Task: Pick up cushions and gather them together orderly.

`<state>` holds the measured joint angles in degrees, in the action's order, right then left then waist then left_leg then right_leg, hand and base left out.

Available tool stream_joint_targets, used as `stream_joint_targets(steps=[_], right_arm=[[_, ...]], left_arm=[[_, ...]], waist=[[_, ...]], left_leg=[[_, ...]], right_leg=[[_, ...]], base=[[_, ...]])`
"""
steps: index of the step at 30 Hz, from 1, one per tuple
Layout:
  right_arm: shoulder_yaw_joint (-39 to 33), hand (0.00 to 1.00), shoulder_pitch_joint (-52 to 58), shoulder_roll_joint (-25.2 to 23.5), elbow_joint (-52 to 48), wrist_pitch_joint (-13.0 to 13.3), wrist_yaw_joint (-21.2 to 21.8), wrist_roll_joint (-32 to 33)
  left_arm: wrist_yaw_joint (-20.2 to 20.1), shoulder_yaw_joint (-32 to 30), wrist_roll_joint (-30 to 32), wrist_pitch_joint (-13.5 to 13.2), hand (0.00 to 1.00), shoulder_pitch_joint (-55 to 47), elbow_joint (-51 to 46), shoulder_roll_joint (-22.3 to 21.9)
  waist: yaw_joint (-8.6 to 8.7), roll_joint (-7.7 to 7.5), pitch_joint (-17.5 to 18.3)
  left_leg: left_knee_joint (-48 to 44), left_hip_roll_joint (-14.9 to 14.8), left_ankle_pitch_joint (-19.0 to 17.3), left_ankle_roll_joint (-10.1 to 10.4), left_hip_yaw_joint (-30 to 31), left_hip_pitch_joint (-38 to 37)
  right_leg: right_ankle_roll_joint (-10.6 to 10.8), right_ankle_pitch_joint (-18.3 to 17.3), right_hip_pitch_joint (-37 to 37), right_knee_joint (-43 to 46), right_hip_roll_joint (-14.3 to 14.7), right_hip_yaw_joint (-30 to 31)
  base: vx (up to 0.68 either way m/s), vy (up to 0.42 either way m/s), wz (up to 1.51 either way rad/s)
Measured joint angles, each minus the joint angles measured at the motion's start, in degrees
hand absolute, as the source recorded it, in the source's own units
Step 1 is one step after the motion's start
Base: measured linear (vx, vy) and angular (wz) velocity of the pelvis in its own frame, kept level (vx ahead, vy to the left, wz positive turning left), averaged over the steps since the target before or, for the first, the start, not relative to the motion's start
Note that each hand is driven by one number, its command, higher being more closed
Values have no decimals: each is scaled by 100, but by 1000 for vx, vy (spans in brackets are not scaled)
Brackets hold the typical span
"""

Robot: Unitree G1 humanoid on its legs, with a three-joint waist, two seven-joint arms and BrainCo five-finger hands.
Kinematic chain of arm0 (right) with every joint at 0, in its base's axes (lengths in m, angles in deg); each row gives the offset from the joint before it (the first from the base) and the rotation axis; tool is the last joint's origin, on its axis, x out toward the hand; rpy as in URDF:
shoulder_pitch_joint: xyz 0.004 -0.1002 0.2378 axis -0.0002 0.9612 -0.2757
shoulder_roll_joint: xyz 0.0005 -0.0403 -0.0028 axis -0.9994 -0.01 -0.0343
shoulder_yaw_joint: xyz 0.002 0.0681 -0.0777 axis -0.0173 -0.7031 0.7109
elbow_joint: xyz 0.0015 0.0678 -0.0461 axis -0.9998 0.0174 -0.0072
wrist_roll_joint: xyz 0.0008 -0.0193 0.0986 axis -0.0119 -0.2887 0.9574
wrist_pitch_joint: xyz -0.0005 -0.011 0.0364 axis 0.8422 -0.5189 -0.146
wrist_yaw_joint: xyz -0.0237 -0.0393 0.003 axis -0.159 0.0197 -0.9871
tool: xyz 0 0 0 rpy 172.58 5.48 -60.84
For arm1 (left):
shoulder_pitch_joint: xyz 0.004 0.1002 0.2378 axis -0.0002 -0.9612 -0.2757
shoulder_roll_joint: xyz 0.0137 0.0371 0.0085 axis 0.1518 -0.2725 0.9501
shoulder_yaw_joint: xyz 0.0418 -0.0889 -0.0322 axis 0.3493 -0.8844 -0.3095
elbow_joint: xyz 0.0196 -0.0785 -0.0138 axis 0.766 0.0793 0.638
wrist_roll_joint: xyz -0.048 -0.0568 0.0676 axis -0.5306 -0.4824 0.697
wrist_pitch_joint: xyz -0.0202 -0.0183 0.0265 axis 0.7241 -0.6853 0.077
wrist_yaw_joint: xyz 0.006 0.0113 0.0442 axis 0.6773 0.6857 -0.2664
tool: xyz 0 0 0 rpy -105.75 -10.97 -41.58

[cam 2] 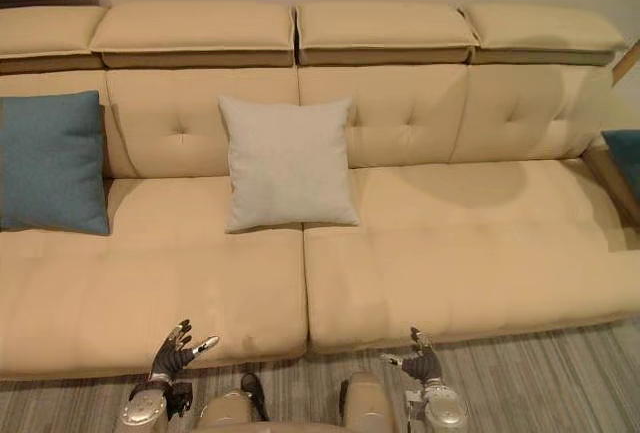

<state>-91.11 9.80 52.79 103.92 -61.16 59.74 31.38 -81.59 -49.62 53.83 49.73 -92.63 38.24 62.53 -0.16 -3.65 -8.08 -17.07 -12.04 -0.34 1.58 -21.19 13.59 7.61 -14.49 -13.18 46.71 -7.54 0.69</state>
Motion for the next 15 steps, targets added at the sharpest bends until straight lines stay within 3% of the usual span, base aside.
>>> stream_joint_targets(steps=[2,3,5,7,11,13,15], right_arm=[[-19,0,-198,163,8,6,-40,4],[-16,0,-244,187,13,-5,-104,4],[-24,0,-304,252,65,-23,-172,9],[-183,0,-200,258,84,-44,-255,9],[-291,0,-242,378,88,-67,-255,1],[-309,0,-276,383,88,-71,-255,-12],[-373,0,-261,341,86,-81,-255,-16]], left_arm=[[38,99,-111,-13,0,16,-110,-305],[65,115,-133,-2,0,12,-93,-382],[104,117,-190,4,0,13,-88,-494],[103,117,-211,-2,0,-7,-90,-546],[98,97,-210,-5,0,-137,-89,-561],[99,97,-222,-4,0,-239,-87,-563],[105,96,-231,-1,0,-228,-83,-549]], waist=[[-129,384,-56],[-128,456,-101],[-74,573,-167],[-56,536,-186],[-75,524,-181],[-63,564,-167],[-63,638,-120]], left_leg=[[395,-230,573,136,80,369],[680,-285,797,200,49,381],[1047,-338,841,308,81,373],[655,-263,833,310,140,256],[-375,99,-247,286,488,28],[-196,278,-531,337,689,-292],[341,372,-559,341,664,-579]], right_leg=[[-388,-397,100,-1139,312,-388],[-571,-500,126,-1481,408,-474],[-767,-497,140,-1798,530,-647],[-917,-285,110,-1974,520,-692],[-872,-4,-94,-2097,449,-339],[-788,107,-110,-2164,457,-157],[-645,232,-116,-2336,459,-15]], base=[[-336,-229,-29],[-409,-247,-20],[-336,-182,0],[-283,-113,10],[-202,-24,-29],[-96,74,-48],[-92,126,-39]])
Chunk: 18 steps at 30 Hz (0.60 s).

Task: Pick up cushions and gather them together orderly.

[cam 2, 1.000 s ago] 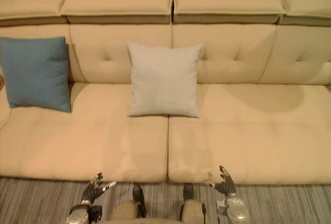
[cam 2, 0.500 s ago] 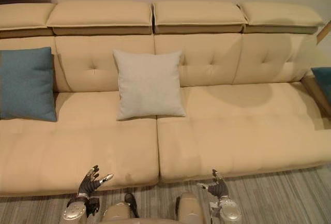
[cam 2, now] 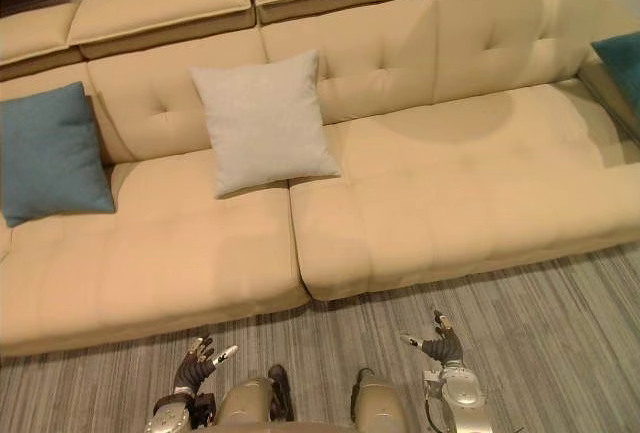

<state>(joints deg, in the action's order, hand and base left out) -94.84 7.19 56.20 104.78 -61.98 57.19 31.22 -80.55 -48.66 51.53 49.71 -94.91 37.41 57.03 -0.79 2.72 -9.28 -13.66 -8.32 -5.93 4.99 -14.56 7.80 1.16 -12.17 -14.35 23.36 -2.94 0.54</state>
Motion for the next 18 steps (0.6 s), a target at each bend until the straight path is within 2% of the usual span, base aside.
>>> stream_joint_targets(steps=[4,6,9,11,12,13,14,15,16,17,18], right_arm=[[-43,0,61,11,-31,3,-4,3],[-47,0,64,2,-60,3,-3,8],[-166,0,79,-75,-263,44,2,70],[-154,0,2,-67,-302,85,2,92],[-133,0,-155,-120,-268,84,-12,113],[-109,0,-247,-128,-241,79,-18,123],[-120,0,-253,-82,-224,74,-27,128],[-101,0,-283,-42,-117,72,-55,146],[-68,0,-328,-62,-32,54,-68,156],[-17,0,-346,-63,-17,48,-85,160],[42,0,-390,-87,-16,48,-99,164]], left_arm=[[0,22,23,-6,0,191,-6,24],[-2,33,42,-4,0,264,-5,69],[-2,54,126,-2,0,294,-7,182],[4,129,127,-4,0,376,-21,260],[0,144,125,-5,0,421,-42,333],[1,212,126,9,0,538,-38,451],[-1,273,126,31,0,612,-36,440],[-7,364,131,33,0,644,-110,447],[-8,367,129,33,0,656,-149,454],[-8,373,129,34,0,641,-148,459],[-14,400,130,38,0,685,-148,496]], waist=[[50,0,39],[172,-10,43],[262,-11,32],[302,28,14],[300,-36,-40],[333,-124,-147],[398,-58,-187],[367,-5,-205],[330,8,-199],[298,15,-188],[286,-6,-166]], left_leg=[[290,79,-2,-30,-300,-66],[239,123,-27,-84,-460,-105],[-44,121,-157,-244,-653,-202],[-119,-40,-346,-271,-1152,-256],[-121,-204,-500,-293,-1789,-384],[-165,-233,-600,-315,-2299,-553],[-162,-301,-628,-306,-2564,-651],[-141,-391,-704,-206,-3097,-904],[-219,-502,-805,-89,-3623,-1129],[-323,-582,-885,10,-3888,-1237],[-530,-698,-976,137,-4258,-1380]], right_leg=[[198,486,150,-780,-27,197],[233,672,161,-939,-5,409],[315,998,58,-1136,167,1093],[411,1459,-227,-1201,356,1147],[250,1599,-386,-1350,321,587],[-375,1255,-480,-1121,-9,-816],[-593,1042,-491,-959,-265,-1759],[-901,700,-405,-723,-697,-3299],[-1029,607,-231,-574,-936,-4279],[-1013,619,-120,-522,-1010,-4669],[-807,774,-104,-518,-954,-4861]], base=[[-54,158,-39],[37,134,-54],[51,105,-137],[-33,40,-190],[-90,-8,-240],[-84,-26,-232],[-53,-7,-217],[30,-16,-229],[67,-36,-247],[127,-124,-248],[175,-171,-216]])
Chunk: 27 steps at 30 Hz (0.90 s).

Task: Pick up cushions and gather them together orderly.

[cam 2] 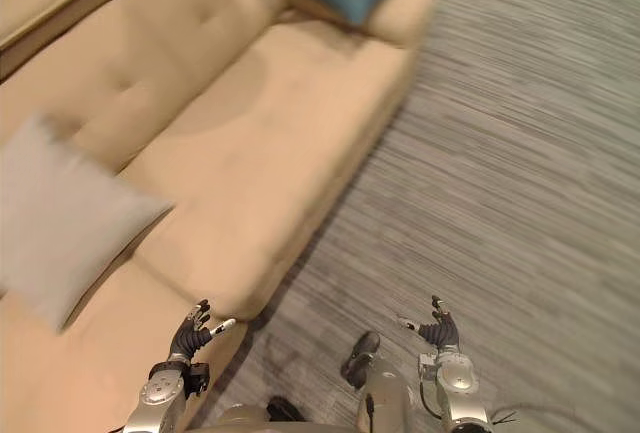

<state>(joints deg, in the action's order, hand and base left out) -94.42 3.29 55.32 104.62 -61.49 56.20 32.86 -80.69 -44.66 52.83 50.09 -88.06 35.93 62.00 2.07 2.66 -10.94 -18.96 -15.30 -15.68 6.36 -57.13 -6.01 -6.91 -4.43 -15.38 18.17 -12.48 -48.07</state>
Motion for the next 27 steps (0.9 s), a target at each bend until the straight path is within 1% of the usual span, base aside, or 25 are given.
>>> stream_joint_targets(steps=[2,3,4,5,6,7,8,9,10,11,12,14,15,16,17,18,19,20,21,22,23,24,25,26,27], right_arm=[[-2,0,-3,-14,2,-3,-9,18],[4,0,52,8,1,-6,-7,50],[40,0,65,2,2,-9,-10,57],[159,0,35,-2,1,-10,-20,58],[184,0,27,-2,1,-10,-22,59],[349,0,2,5,5,-10,-28,57],[498,0,-24,37,92,-12,-31,57],[518,0,-33,31,117,-11,-31,58],[680,0,-49,29,192,-23,-31,58],[801,0,-77,14,203,-25,-25,57],[866,0,-105,9,203,-25,-27,57],[933,0,-200,7,206,-22,-43,57],[927,0,-209,4,205,-20,-43,57],[886,0,-210,6,204,-16,-52,57],[879,0,-233,-14,221,-20,-73,54],[888,0,-247,-45,224,-20,-69,51],[873,0,-247,-130,277,-13,-69,43],[848,0,-255,-155,326,-10,-69,43],[737,0,-306,-150,505,-19,-69,39],[679,0,-315,-182,618,-41,-70,39],[654,0,-298,-193,627,-48,-69,28],[641,0,-302,-197,619,-45,-65,-20],[633,0,-312,-205,610,-30,-64,-69],[631,0,-325,-214,612,-30,-60,-85],[617,0,-384,-215,604,-25,-53,-99]], left_arm=[[-23,62,2,66,0,174,20,49],[-43,70,3,67,0,274,17,-2],[-51,87,2,60,0,317,15,-62],[-62,224,1,55,0,324,16,-81],[-69,245,2,55,0,324,16,-84],[-91,305,0,56,0,315,21,-149],[-75,313,-10,55,0,243,13,-220],[-67,312,-12,53,0,227,8,-226],[0,323,-22,51,0,98,-51,-249],[33,323,-45,42,0,-25,-166,-250],[44,322,-60,41,0,-100,-225,-250],[102,306,-87,34,0,-311,-440,-272],[127,298,-102,29,0,-341,-464,-276],[146,278,-124,27,0,-356,-465,-301],[151,254,-132,23,0,-353,-465,-289],[151,215,-133,23,0,-362,-467,-279],[155,181,-137,22,0,-439,-460,-267],[155,182,-144,23,0,-434,-437,-271],[143,264,-156,55,0,-397,-357,-359],[138,366,-159,60,0,-417,-361,-361],[142,420,-167,62,0,-418,-365,-346],[146,472,-184,62,0,-437,-392,-329],[154,490,-204,61,0,-434,-455,-327],[157,500,-217,60,0,-429,-507,-324],[160,500,-226,61,0,-312,-538,-286]], waist=[[48,44,-15],[31,73,2],[30,121,17],[21,135,11],[23,135,11],[-6,131,4],[-163,94,-18],[-186,93,-19],[-307,99,-48],[-354,70,-95],[-389,87,-96],[-561,138,-113],[-622,148,-109],[-746,193,-67],[-840,160,-39],[-913,100,24],[-910,-220,121],[-889,-340,129],[-837,-384,122],[-733,-419,116],[-683,-417,112],[-599,-381,103],[-606,-336,115],[-609,-314,121],[-597,-220,136]], left_leg=[[-685,-379,-61,74,-65,-78],[-1390,-754,-28,23,57,-84],[-2247,-1145,185,-336,469,-27],[-3175,-1280,192,-531,1356,309],[-3291,-1252,176,-516,1540,397],[-3822,-871,29,-384,2697,1001],[-3929,-346,-24,-343,3528,1514],[-3914,-295,-25,-345,3599,1563],[-3716,-8,-26,-349,3935,1951],[-3411,138,-18,-338,4094,2284],[-3144,214,-8,-320,4154,2457],[-1586,479,205,-47,4215,2866],[-1145,533,289,45,4191,2903],[-281,581,503,76,4085,2894],[-269,640,885,-386,4147,2895],[-369,696,960,-548,4140,2910],[-453,949,944,-795,4098,2888],[-505,1012,886,-884,4106,2825],[-795,1153,657,-1156,4180,2660],[-789,1330,389,-1219,4280,2309],[-739,1398,296,-1241,4311,2065],[-599,1525,115,-1255,4436,1551],[-428,1567,-23,-1235,4468,1188],[-344,1573,-72,-1223,4502,1024],[-163,1574,-153,-1199,4679,758]], right_leg=[[0,-84,-121,68,341,527],[-42,-199,-95,122,570,838],[-79,-336,5,147,820,1146],[-175,-464,147,130,1046,1546],[-175,-483,170,128,1070,1602],[-184,-537,314,63,1208,1990],[-137,-577,548,-19,1264,2383],[-123,-585,583,-31,1266,2444],[-64,-618,855,-176,1286,2685],[-41,-631,1057,-324,1289,2820],[-27,-639,1146,-398,1289,2915],[88,-699,1450,-708,1281,3097],[180,-699,1545,-785,1282,3105],[352,-741,1728,-942,1347,3131],[534,-909,1821,-906,1348,3208],[615,-1037,1822,-818,1272,3250],[930,-1307,1795,-372,990,3245],[1121,-1452,1691,82,857,3284],[1464,-1365,1270,1633,507,3384],[1518,-729,923,2893,176,3369],[1410,-576,788,3454,14,3349],[1218,-803,574,4068,-194,3247],[1045,-992,325,4049,-278,3150],[1004,-1094,169,3910,-282,3058],[905,-1206,-233,3366,-269,2791]], base=[[223,-178,-186],[333,-174,-172],[386,-157,-203],[281,-91,-150],[196,-29,-150],[235,11,-153],[235,11,-153],[255,56,-146],[231,74,-102],[346,126,-109],[360,150,-88],[353,167,-72],[390,177,-51],[462,196,-47],[497,201,-44],[566,222,-22],[501,170,0],[653,176,29],[677,173,50],[830,214,62],[840,207,66],[847,151,46],[683,85,35],[658,63,30],[655,36,47]])
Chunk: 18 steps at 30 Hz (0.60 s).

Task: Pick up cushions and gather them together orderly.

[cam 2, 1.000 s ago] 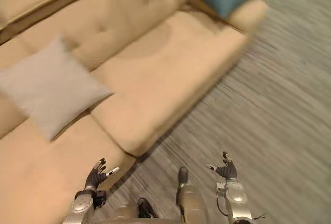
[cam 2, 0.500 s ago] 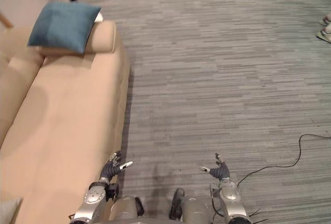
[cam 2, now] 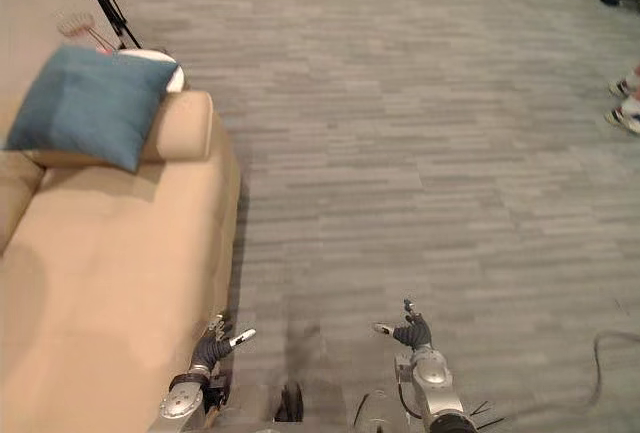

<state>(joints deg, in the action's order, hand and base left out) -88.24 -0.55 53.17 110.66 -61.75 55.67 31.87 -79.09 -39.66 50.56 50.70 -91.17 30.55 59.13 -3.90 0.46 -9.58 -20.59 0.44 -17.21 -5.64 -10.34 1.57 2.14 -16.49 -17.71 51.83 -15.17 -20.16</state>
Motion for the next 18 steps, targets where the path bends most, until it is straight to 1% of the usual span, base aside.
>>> stream_joint_targets(steps=[1,2,3,4,5,6,7,8,9,10,11,12,13,14,15,16,17,18], right_arm=[[-34,0,-49,7,4,-2,7,-1],[-51,0,-52,23,1,-3,9,1],[-61,0,-24,68,7,-28,14,1],[-73,0,-1,73,0,-48,17,0],[-75,0,17,71,-11,-51,13,0],[-71,0,65,53,-60,-87,14,-10],[-81,0,116,113,-58,-139,14,-13],[-91,0,179,256,-82,-142,15,-13],[-97,0,167,276,-107,-142,15,-12],[-78,0,125,286,-126,-146,16,-11],[-43,0,107,283,-189,-147,17,1],[-34,0,48,213,-239,-136,-4,30],[-71,0,22,204,-243,-130,-27,55],[-78,0,39,127,-281,-119,-58,113],[-81,0,54,118,-301,-103,-79,160],[-105,0,46,161,-340,-64,-103,198],[-188,0,37,205,-322,-39,-105,209],[-214,0,35,221,-319,-29,-112,210]], left_arm=[[-3,5,-1,0,0,141,2,8],[-4,9,-3,1,0,230,9,8],[-2,1,-3,0,0,390,23,-16],[12,-17,4,-5,0,428,22,-2],[22,-34,5,-4,0,437,27,19],[52,-62,24,-5,0,421,34,56],[93,-19,42,-3,0,434,204,94],[95,85,80,1,0,420,265,-83],[94,93,92,2,0,426,279,-139],[92,77,111,5,0,434,325,-207],[91,58,118,20,0,435,357,-273],[77,63,118,21,0,447,355,-310],[79,59,117,20,0,472,353,-299],[78,57,114,15,0,472,340,-270],[78,54,113,12,0,465,331,-260],[75,43,113,4,0,449,278,-235],[75,-1,114,4,0,429,236,-243],[70,-15,114,4,0,421,224,-242]], waist=[[3,90,-51],[27,143,-85],[113,222,-149],[162,229,-154],[157,189,-147],[148,78,-125],[284,66,-100],[309,436,-1],[293,500,7],[282,511,-11],[251,538,-47],[158,568,-141],[134,486,-216],[106,381,-246],[77,334,-248],[-14,214,-283],[-20,251,-283],[-23,301,-266]], left_leg=[[172,-4,-22,20,173,-218],[259,-23,-23,24,282,-331],[375,-93,-62,172,510,-591],[438,-154,-200,421,604,-865],[429,-163,-296,582,647,-1019],[365,-154,-441,809,768,-1199],[0,-252,-564,931,1028,-1358],[-894,-655,-384,1160,1090,-1063],[-1395,-786,-134,1268,1054,-832],[-2234,-939,562,1256,905,-392],[-3021,-1164,1275,1292,727,-34],[-4146,-1573,991,897,327,453],[-4498,-1633,715,791,161,727],[-4368,-1525,475,772,4,1007],[-4165,-1477,390,738,-108,1159],[-3462,-1345,309,607,-268,1577],[-2622,-1240,325,631,-258,1875],[-1986,-1184,382,713,-267,1974]], right_leg=[[9,10,-300,-588,59,-113],[65,92,-425,-1117,131,-123],[244,617,-503,-2756,404,11],[257,1189,-506,-3816,587,314],[312,1526,-527,-4245,671,516],[275,1835,-567,-4557,709,746],[41,2562,-634,-3962,737,1081],[-149,2177,-713,-3163,887,834],[-197,1952,-686,-3016,936,744],[-240,1679,-577,-2892,979,690],[-295,1572,-318,-3005,1053,651],[-387,1512,272,-3391,1231,612],[-393,1508,755,-3741,1256,600],[-392,1509,1220,-4107,1183,546],[-392,1509,1415,-4265,1148,522],[-280,1420,1804,-4622,1064,460],[-89,1331,2004,-4774,1032,380],[-23,1284,2092,-4820,1026,302]], base=[[652,24,61],[653,-19,86],[660,-70,96],[690,-98,89],[733,-167,62],[788,-251,94],[925,-319,110],[922,-302,98],[729,-227,45],[582,-183,17],[554,-180,6],[661,-171,0],[755,-144,13],[588,-88,22],[544,-55,28],[498,-9,24],[479,27,27],[470,111,30]])
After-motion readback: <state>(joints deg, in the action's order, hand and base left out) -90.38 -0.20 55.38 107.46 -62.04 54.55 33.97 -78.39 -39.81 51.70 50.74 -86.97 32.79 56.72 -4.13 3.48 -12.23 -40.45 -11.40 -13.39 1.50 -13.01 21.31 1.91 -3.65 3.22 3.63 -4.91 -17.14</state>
